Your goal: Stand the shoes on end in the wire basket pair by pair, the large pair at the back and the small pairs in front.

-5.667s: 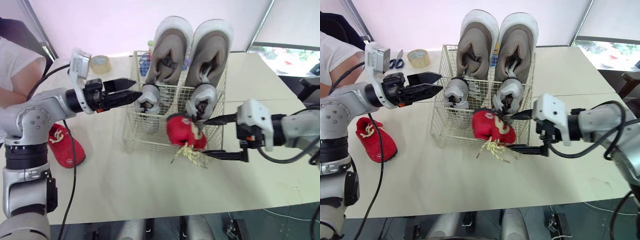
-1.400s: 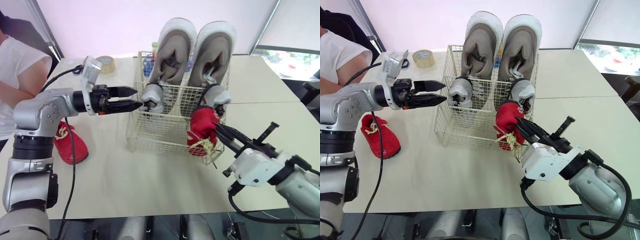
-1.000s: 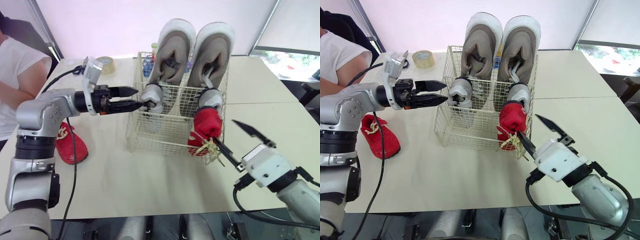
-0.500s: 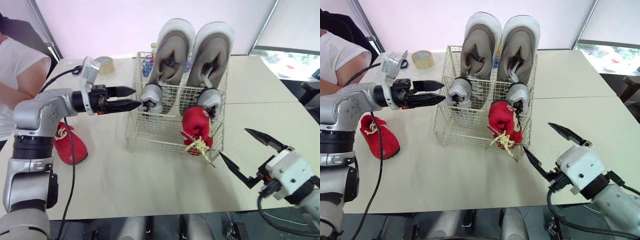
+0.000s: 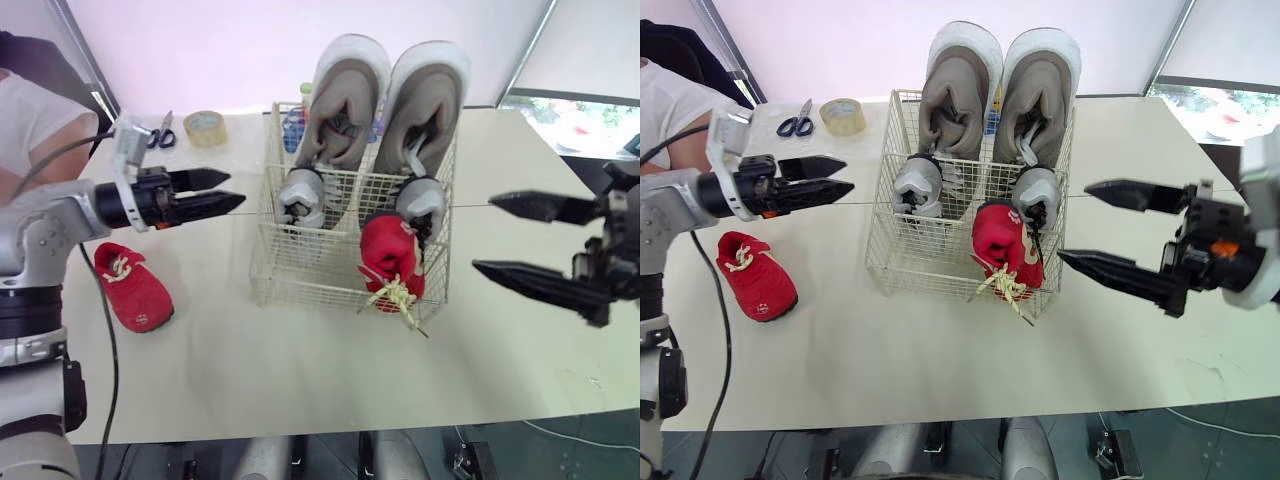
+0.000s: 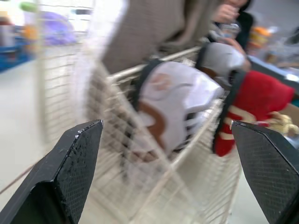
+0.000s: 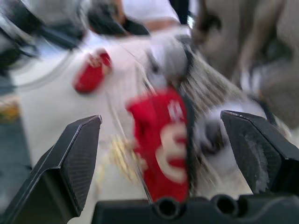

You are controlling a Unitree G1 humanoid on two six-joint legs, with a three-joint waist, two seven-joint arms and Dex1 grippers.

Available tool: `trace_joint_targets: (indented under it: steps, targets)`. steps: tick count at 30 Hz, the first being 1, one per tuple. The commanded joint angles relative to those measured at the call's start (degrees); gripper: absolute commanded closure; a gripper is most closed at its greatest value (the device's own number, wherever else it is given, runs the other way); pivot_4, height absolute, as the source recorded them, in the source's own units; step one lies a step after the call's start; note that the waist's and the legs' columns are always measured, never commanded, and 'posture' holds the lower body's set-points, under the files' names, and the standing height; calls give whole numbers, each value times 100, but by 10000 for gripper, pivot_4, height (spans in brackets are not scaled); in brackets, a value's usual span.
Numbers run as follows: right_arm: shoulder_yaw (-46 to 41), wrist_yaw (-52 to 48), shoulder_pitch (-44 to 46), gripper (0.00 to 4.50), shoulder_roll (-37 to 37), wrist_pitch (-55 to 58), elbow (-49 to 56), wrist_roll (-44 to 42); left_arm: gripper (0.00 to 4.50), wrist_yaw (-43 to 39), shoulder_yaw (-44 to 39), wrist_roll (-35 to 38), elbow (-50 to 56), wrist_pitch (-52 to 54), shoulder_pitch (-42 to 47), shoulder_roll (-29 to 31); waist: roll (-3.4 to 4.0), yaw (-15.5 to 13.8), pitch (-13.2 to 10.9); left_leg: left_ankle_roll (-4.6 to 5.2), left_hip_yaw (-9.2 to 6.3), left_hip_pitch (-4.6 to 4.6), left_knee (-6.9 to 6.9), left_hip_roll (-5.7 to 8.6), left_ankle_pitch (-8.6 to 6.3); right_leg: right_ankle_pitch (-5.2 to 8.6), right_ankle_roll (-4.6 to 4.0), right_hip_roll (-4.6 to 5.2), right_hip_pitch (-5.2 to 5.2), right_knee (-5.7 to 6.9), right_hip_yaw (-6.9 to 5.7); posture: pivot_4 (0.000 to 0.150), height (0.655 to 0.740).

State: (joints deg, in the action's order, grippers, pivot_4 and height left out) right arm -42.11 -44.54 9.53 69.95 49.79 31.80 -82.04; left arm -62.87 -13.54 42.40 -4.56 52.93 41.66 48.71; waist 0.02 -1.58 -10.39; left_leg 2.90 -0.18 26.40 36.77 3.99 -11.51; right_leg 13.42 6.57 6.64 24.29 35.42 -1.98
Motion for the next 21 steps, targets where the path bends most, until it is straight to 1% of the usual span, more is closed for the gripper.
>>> trace_joint_targets:
  steps: [1, 3, 5, 8, 12, 14, 17, 19, 21]
  targets:
    - [614, 22, 1086, 725, 317, -146, -595, -931, 0, 756, -719, 60, 330, 230, -154, 220, 0, 56, -1, 5, 3, 3, 0, 2, -4, 0, 0, 4, 2, -9, -1, 1500, 7400]
    - [1119, -88, 1752, 725, 290, -143, -755, -1065, 0, 1172, -1049, -52, 417, 370, -409, 408, 0, 100, -1, 16, 4, 8, -1, 5, -11, -1, 0, 10, 0, -24, -7, 1500, 7400]
    - [1721, -510, 2310, 725, 139, -169, -823, -700, 0, 1700, -1502, -283, 388, 625, -769, 714, -1, 168, -3, 25, 8, 10, -1, 8, -18, -1, 1, 12, 3, -28, -6, 1500, 7400]
    - [2330, -962, 2745, 725, -117, -229, -962, -60, 0, 2621, -1899, -700, 200, 973, -1062, 954, -4, 219, -2, 26, 14, 8, -18, 9, -20, -2, 3, 12, 12, -23, -3, 1500, 7400]
    - [2740, -1282, 3170, 725, -431, -236, -1236, 416, 0, 3748, -2342, -1163, 138, 1568, -1206, 941, -2, 186, -3, 21, 14, 8, -23, 12, -17, -3, 5, 13, 21, -11, -3, 1500, 7400]
    - [2876, -1474, 3276, 725, -553, -253, -1292, 656, 0, 3981, -2396, -1258, 418, 2128, -1466, 1015, -2, 174, -3, 20, 14, 8, -24, 13, -17, -4, 5, 12, 23, -9, -3, 1500, 7400]
    - [2991, -1658, 3372, 725, -687, -265, -1361, 956, 0, 4329, -2656, -1272, 791, 2934, -1486, 842, -5, 123, -2, 18, 16, 6, -30, 16, -17, -5, 7, 12, 26, -8, 1, 1500, 7400]
    - [3020, -1778, 3462, 725, -781, -241, -1416, 1018, 0, 4457, -2769, -1331, 974, 3567, -1525, 762, -5, 93, -2, 13, 16, 7, -31, 16, -14, -9, 14, 12, 29, -2, 1, 1500, 7400]
    - [3007, -1940, 3525, 725, -850, -276, -1417, 1108, 0, 4465, -2756, -1316, 1080, 3903, -1665, 732, -5, 85, -2, 8, 16, 6, -34, 16, -11, -11, 18, 12, 32, 2, 2, 1500, 7400]
